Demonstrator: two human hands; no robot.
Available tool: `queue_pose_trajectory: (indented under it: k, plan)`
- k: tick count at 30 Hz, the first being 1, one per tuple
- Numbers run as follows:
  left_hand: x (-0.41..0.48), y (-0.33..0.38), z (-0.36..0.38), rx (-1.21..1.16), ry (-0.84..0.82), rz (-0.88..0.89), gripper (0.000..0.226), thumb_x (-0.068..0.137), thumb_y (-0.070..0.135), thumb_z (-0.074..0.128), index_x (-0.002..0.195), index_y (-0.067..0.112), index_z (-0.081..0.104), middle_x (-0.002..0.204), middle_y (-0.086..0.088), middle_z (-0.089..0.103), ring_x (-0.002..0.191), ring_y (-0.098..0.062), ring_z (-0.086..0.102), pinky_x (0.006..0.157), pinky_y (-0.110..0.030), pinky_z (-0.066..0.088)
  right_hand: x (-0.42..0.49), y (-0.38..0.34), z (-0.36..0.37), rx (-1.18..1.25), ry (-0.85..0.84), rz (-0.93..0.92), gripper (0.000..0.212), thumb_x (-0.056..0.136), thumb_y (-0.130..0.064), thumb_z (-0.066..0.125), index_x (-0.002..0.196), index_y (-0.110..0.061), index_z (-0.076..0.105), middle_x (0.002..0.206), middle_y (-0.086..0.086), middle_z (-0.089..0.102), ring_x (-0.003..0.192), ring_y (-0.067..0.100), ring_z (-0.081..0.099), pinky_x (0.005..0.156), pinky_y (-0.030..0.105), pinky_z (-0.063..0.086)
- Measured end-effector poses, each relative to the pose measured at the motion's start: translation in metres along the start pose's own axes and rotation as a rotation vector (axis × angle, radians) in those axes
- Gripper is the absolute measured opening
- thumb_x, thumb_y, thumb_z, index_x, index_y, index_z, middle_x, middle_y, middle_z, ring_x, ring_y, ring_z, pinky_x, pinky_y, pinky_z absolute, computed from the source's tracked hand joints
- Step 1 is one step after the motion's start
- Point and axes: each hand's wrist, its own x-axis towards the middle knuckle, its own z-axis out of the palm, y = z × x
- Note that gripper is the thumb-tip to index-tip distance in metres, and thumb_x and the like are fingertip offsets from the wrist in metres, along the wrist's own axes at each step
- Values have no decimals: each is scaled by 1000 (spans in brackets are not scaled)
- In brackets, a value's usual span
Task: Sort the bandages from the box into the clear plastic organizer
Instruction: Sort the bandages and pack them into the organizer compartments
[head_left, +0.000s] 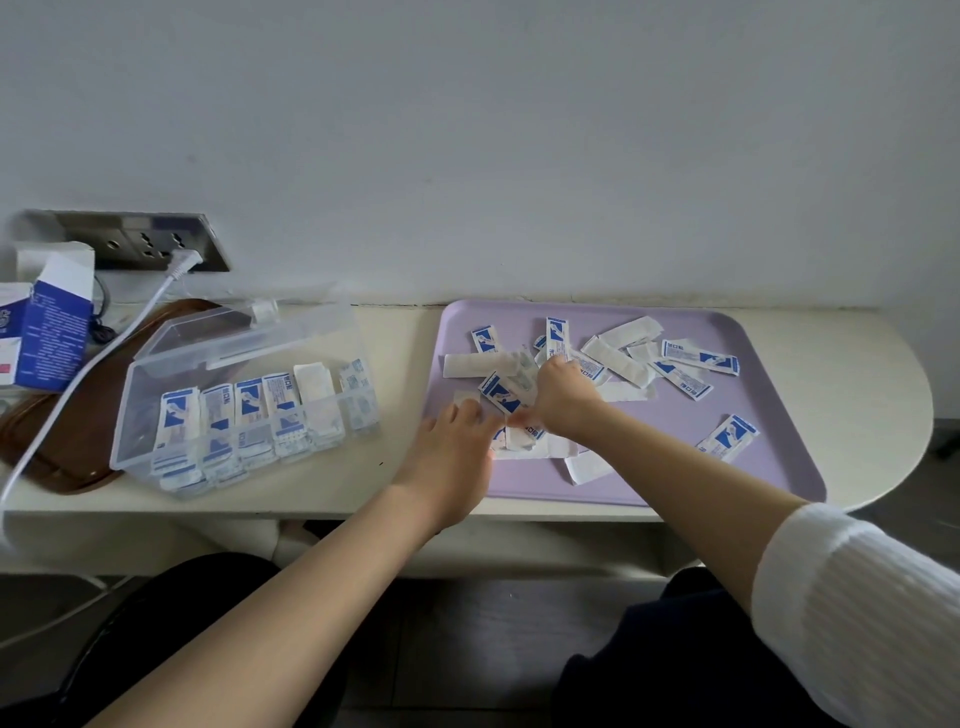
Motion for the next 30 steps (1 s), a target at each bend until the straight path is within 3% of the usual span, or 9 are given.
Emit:
queue_pose_trajectory:
  k: [3,7,9,18,21,24,27,30]
  plan:
    - [-2,1,1,2,18,-6,52,92,13,37,142,26,28,133,-3,37,116,-25,38,95,-30,29,-1,2,-1,42,-1,30,64,75,-36,75,118,3,46,103,12,49,86,25,48,69,31,38]
    - [-2,2,3,4,30,-15,53,91,13,37,142,25,27,131,-3,38,115,-25,38,95,-31,30,-5,4,-5,1,52,21,31,83,-23,64,104,-6,49,98,10,53,85,27,51,64,30,37]
    - [-1,1,4,-5,24,-18,53,91,13,38,141,25,28,132,-3,38,116,-26,38,96,-32,30,-7,5,-8,-41,70,8,15,86,-18,58,89,-10,46,88,7,51,78,26,50,51,26,33]
    - [-2,1,0,-27,-18,-20,48,94,15,36,141,24,30,137,-4,35,122,-25,36,101,-32,29,-2,21,-21,147,107,-3,18,89,-21,55,79,-12,44,64,0,41,67,25,48,45,26,24]
    - [-2,-1,-3,-120,-30,-50,44,95,17,37,139,24,35,138,-2,37,124,-23,36,101,-32,29,-6,24,-31,141,143,-37,27,92,-24,53,71,-14,40,74,5,50,71,26,49,51,27,31]
    - [-4,-3,-6,-219,14,-87,40,96,20,41,136,22,38,136,0,40,125,-21,38,98,-32,30,-14,28,-36,7,262,-108,18,95,-24,47,83,-12,41,83,9,50,73,28,47,61,31,34]
    - [-5,-1,-14,-290,215,-147,39,92,13,49,130,16,42,129,-2,45,119,-24,44,92,-34,34,-20,31,-35,-166,334,-240,14,97,-26,44,93,-13,47,88,10,56,79,32,54,64,34,41]
    - [-3,2,-23,-367,360,-184,47,86,4,58,130,11,43,130,-7,43,117,-26,45,91,-34,36,-26,27,-30,-305,253,-349,15,98,-25,43,105,-13,51,102,8,61,92,32,60,67,33,42]
